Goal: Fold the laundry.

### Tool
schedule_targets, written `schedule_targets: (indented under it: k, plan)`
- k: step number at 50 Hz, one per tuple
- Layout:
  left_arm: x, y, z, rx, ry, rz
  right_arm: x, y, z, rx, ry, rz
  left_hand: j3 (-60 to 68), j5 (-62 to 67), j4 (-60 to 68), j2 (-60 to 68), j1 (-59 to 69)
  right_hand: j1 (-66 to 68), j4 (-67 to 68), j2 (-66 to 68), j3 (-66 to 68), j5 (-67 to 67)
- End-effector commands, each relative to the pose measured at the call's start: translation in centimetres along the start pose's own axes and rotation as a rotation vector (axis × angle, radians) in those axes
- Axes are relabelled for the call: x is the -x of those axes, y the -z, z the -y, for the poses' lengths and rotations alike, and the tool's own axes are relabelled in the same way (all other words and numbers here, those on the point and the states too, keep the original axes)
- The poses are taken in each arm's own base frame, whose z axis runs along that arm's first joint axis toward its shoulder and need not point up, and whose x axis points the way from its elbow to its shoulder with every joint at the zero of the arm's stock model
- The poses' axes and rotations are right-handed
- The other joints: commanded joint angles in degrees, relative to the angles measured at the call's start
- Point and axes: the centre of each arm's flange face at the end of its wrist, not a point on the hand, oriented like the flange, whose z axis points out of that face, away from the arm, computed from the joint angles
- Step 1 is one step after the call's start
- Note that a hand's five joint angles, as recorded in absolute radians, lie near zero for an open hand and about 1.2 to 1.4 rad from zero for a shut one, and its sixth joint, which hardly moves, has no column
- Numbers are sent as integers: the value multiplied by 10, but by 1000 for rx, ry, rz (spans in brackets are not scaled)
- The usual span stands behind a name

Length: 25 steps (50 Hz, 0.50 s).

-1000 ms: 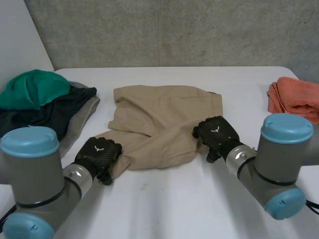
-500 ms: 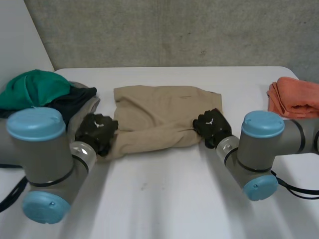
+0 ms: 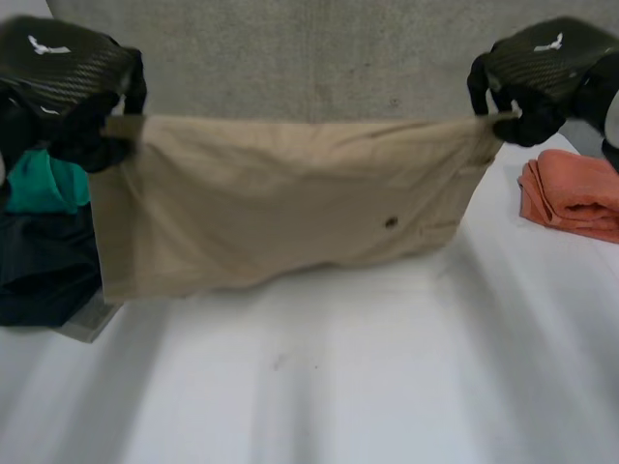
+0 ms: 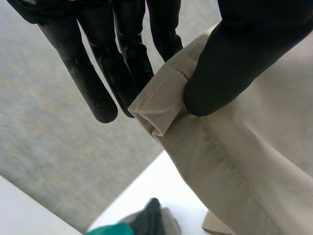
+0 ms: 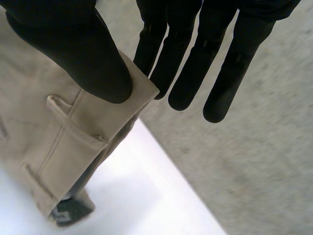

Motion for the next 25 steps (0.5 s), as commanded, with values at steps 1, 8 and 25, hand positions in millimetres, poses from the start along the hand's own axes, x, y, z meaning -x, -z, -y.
schedule_targets:
  k: [1,8,25]
  plan:
    - [-18,-68,-50,115,-1,-56,25,-40,-50,116,-98,108,116,140,113,115,142,286,114,138,120,118]
    - [-17,-141,-52,-61,-52,42,20,-101,-57,-39,-159,-31,116,140,113,115,142,286,114,138,120,118]
    - [22,-126,39,-564,62,273,-30,-104,29,-581,-212,-305,116,140,113,115,142,253,80,104,86,84]
